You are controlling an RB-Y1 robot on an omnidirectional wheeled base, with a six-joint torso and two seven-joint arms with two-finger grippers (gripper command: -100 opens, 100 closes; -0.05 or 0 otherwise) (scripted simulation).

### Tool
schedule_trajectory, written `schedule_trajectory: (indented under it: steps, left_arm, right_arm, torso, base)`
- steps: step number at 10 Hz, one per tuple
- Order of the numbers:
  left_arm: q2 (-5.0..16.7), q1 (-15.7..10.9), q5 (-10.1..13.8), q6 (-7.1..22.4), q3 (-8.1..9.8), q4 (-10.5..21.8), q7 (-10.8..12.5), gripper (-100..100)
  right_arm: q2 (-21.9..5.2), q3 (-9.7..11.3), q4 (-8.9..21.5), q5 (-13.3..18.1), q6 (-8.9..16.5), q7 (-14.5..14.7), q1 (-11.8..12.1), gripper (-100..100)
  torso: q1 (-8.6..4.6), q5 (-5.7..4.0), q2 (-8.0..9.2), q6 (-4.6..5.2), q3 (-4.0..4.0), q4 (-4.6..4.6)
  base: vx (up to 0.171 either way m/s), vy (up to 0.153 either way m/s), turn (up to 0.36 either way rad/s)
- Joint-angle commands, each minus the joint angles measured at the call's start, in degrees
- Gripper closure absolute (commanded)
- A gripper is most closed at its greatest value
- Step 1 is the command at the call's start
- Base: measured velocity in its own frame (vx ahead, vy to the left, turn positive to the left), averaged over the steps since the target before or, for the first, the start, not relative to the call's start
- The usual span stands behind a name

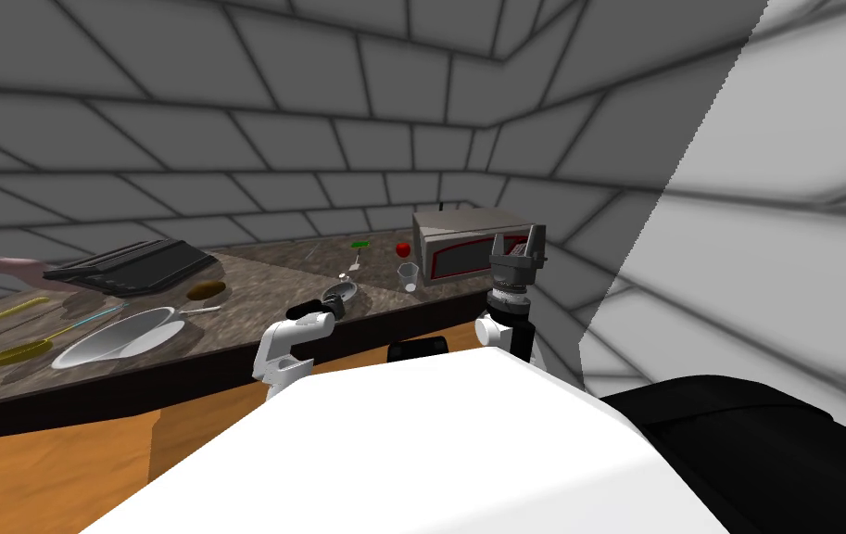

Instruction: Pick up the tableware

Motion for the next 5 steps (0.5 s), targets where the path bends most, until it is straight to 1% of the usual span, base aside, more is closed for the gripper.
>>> schedule_trajectory:
  steps: [1,3,4,5]
  left_arm:
    - [0.0,0.0,0.0,0.0,0.0,0.0,0.0,100]
    - [0.0,-0.1,0.0,0.0,-0.02,0.0,0.0,100]
    - [0.0,0.0,0.0,0.0,-0.02,0.0,0.0,0]
    - [0.0,0.2,0.0,1.3,-0.04,-1.7,0.1,100]
  right_arm:
    - [0.0,0.0,0.0,0.0,0.0,0.0,0.0,0]
    - [0.0,0.0,0.0,0.0,0.0,0.0,0.0,0]
    - [0.0,0.0,0.0,0.0,0.0,0.0,0.0,0]
    - [0.0,0.0,0.0,0.0,0.0,0.0,0.0,0]
  torso:
    - [0.0,0.0,0.0,0.0,0.0,0.0]
    - [0.01,0.01,0.04,-0.05,0.01,-0.02]
    - [0.01,0.01,0.06,-0.05,0.02,-0.01]
    - [0.0,0.0,0.07,-0.05,0.03,0.0]
  base:
    - [0.004,0.002,-0.011]
    - [0.0,0.0,0.0]
    - [0.0,0.0,0.0]
    - [-0.012,-0.008,-0.001]
